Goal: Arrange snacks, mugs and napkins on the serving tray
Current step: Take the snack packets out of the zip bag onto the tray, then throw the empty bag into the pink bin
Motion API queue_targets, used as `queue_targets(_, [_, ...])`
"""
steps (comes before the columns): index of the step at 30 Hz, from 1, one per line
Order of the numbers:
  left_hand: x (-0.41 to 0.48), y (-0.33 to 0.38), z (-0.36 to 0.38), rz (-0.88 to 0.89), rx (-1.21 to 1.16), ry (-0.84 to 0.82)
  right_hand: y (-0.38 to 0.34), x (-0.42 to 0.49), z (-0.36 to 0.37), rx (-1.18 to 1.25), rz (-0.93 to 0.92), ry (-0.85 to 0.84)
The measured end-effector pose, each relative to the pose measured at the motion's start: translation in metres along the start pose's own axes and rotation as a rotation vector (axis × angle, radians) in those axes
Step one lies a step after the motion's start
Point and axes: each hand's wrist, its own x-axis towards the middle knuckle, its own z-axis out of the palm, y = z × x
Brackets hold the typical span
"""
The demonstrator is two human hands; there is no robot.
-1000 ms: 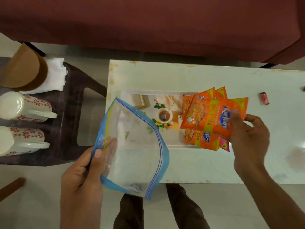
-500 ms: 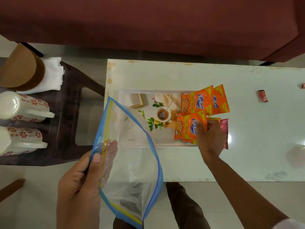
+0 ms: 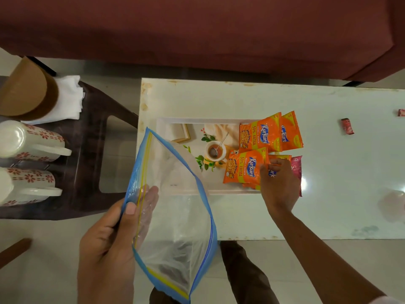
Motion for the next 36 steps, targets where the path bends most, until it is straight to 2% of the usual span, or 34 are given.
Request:
queue_targets(4, [-0.003,0.005,0.012,-0.039,-0.07,0.052,-0.005,-0.007,-0.018,-0.012,-0.021,0.046])
queue_targets(7, [-0.009,0.01,0.028,-0.108,-0.188,0.106,-0.011,-0.025,-0.046,0.109,-0.119,0.075])
queue_targets(9, [-0.014,0.014,0.044,-0.144,-0.265,0.132,-0.01,-0.043,-0.064,0.128,-0.35,-0.092])
queue_targets(11, [-0.019,0.02,0.059,-0.165,-0.322,0.171,-0.01,-0.069,-0.08,0.162,-0.597,-0.389])
queue_targets(13, [-0.024,0.023,0.072,-0.19,-0.374,0.197,-0.012,-0.093,-0.086,0.17,-0.707,-0.588])
queue_targets(14, [-0.028,0.024,0.079,-0.199,-0.39,0.198,-0.014,-0.101,-0.086,0.155,-0.709,-0.589])
queue_targets(16, [-0.037,0.024,0.092,-0.21,-0.408,0.182,-0.017,-0.112,-0.085,0.162,-0.575,-0.46])
queue_targets(18, [-0.045,0.023,0.1,-0.222,-0.394,0.126,-0.025,-0.109,-0.085,0.32,-0.278,-0.318])
queue_targets(19, [-0.048,0.022,0.103,-0.227,-0.381,0.088,-0.027,-0.104,-0.086,0.397,-0.192,-0.281])
queue_targets(22, [-0.051,0.019,0.1,-0.191,-0.294,0.036,-0.03,-0.084,-0.102,0.488,-0.117,-0.223])
queue_targets(26, [-0.057,0.003,0.098,-0.139,-0.005,0.104,-0.031,-0.061,-0.131,0.73,0.015,-0.311])
queue_targets(29, [-0.063,-0.012,0.111,-0.283,0.168,0.05,-0.029,-0.05,-0.153,0.983,0.128,-0.419])
queue_targets(33, [-0.067,-0.029,0.138,-0.462,-0.002,-0.08,-0.016,-0.047,-0.17,1.261,0.452,-0.605])
queue_targets(36, [-0.069,-0.034,0.153,-0.459,-0.18,-0.22,-0.002,-0.055,-0.166,1.217,0.652,-0.68])
